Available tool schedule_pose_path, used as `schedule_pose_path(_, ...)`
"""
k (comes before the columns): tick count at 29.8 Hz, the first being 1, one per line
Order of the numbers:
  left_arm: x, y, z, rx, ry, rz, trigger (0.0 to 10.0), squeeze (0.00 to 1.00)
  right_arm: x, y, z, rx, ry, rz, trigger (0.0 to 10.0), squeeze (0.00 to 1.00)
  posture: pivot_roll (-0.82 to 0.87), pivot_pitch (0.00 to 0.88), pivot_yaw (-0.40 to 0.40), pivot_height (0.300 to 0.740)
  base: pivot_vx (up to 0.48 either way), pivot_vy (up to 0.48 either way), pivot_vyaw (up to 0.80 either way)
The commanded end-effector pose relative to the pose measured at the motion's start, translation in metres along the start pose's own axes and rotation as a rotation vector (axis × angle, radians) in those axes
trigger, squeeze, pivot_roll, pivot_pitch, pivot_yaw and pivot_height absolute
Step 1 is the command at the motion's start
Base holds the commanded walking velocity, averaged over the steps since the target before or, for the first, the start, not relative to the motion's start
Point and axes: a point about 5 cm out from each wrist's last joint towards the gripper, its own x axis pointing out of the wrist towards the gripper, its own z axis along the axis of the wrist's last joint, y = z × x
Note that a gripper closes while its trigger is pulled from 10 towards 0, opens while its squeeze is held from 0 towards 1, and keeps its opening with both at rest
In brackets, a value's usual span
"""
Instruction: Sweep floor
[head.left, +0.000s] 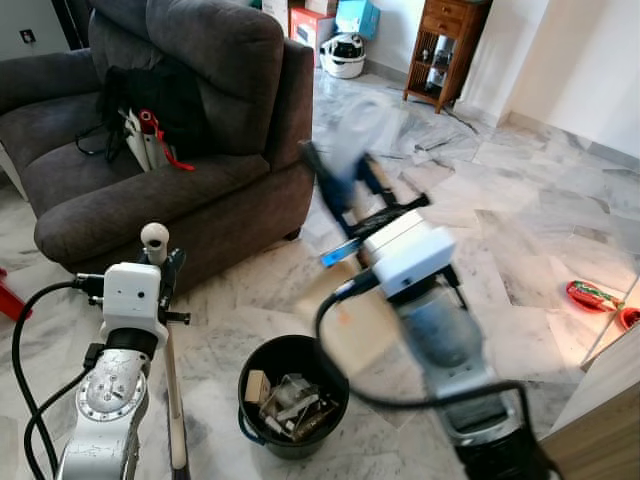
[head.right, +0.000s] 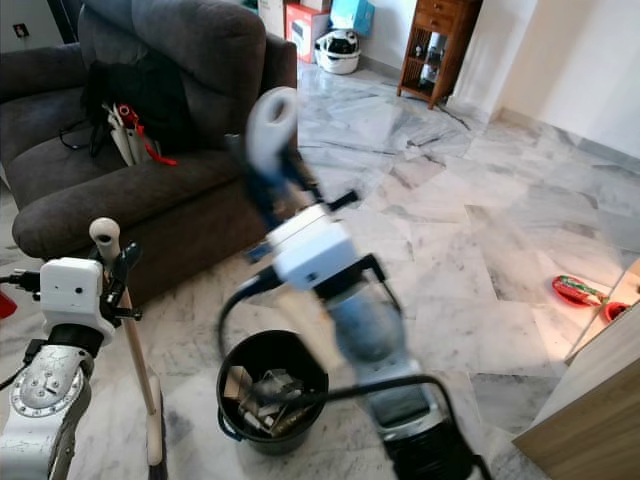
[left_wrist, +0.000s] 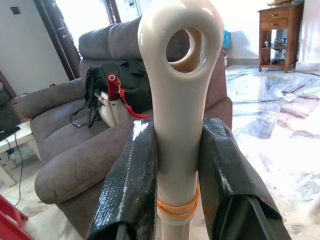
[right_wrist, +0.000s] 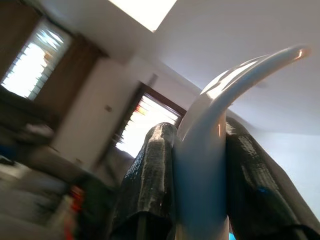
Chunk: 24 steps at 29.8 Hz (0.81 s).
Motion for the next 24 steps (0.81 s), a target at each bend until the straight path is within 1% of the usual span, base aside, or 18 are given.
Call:
schedule_pose_path(1,0.004,-0.003,0.013,0.020,-0.073,-0.015,10.0,0.00,0.002,-0.007,0.007,-0.049,-0.055,-0.018,10.0,0.00,0.04,0.017,-0.013,0.740,0.000,0.000,0.00)
schedule_pose_path(3,0.004,-0.003,0.012,0.018,-0.072,-0.014,10.0,0.00,-0.005,-0.012,-0.002,-0.090,-0.022,-0.018,10.0,0.00,0.04,0.020,-0.016,0.740,0.000,0.000,0.00)
schedule_pose_path(6,0.003,-0.003,0.012,0.017,-0.071,-0.014,10.0,0.00,-0.013,-0.016,-0.009,-0.115,0.012,-0.012,10.0,0.00,0.04,0.021,-0.017,0.740,0.000,0.000,0.00)
schedule_pose_path(7,0.003,-0.003,0.012,0.017,-0.070,-0.013,10.0,0.00,-0.019,-0.018,-0.014,-0.132,0.034,-0.004,10.0,0.00,0.04,0.021,-0.017,0.740,0.000,0.000,0.00)
schedule_pose_path(9,0.002,-0.003,0.012,0.017,-0.068,-0.011,10.0,0.00,-0.026,-0.021,-0.019,-0.141,0.063,-0.005,10.0,0.00,0.04,0.022,-0.018,0.740,0.000,0.000,0.00)
schedule_pose_path(10,0.002,-0.002,0.011,0.019,-0.067,-0.009,10.0,0.00,-0.033,-0.023,-0.025,-0.141,0.098,-0.014,10.0,0.00,0.04,0.022,-0.018,0.740,0.000,0.000,0.00)
schedule_pose_path(12,0.001,-0.002,0.010,0.018,-0.065,-0.008,10.0,0.00,-0.043,-0.025,-0.032,-0.139,0.140,-0.021,10.0,0.00,0.04,0.022,-0.018,0.740,0.000,0.000,0.00)
schedule_pose_path(16,0.000,-0.003,0.010,0.015,-0.062,-0.009,10.0,0.00,-0.066,-0.023,-0.049,-0.168,0.225,0.014,10.0,0.00,0.04,0.021,-0.020,0.740,0.000,0.000,0.00)
schedule_pose_path(17,-0.001,-0.003,0.010,0.014,-0.061,-0.009,10.0,0.00,-0.072,-0.022,-0.054,-0.164,0.254,0.018,10.0,0.00,0.04,0.021,-0.019,0.740,0.000,0.000,0.00)
schedule_pose_path(18,-0.001,-0.003,0.010,0.014,-0.061,-0.009,10.0,0.00,-0.072,-0.022,-0.054,-0.164,0.254,0.018,10.0,0.00,0.04,0.021,-0.019,0.740,0.000,0.000,0.00)
schedule_pose_path(19,-0.001,-0.002,0.010,0.014,-0.061,-0.008,10.0,0.00,-0.077,-0.023,-0.059,-0.144,0.290,0.008,10.0,0.00,0.04,0.021,-0.019,0.740,0.000,0.000,0.00)
schedule_pose_path(21,-0.001,-0.001,0.009,0.015,-0.059,-0.007,10.0,0.00,-0.083,-0.024,-0.065,-0.126,0.327,-0.016,10.0,0.00,0.04,0.020,-0.019,0.740,0.000,0.000,0.00)
schedule_pose_path(22,-0.001,-0.001,0.009,0.016,-0.058,-0.006,10.0,0.00,-0.089,-0.027,-0.071,-0.109,0.376,-0.053,10.0,0.00,0.04,0.020,-0.019,0.740,0.000,0.000,0.00)
schedule_pose_path(24,-0.001,-0.001,0.009,0.016,-0.058,-0.005,10.0,0.00,-0.092,-0.028,-0.075,-0.105,0.408,-0.071,10.0,0.00,0.04,0.021,-0.018,0.740,0.000,0.000,0.00)
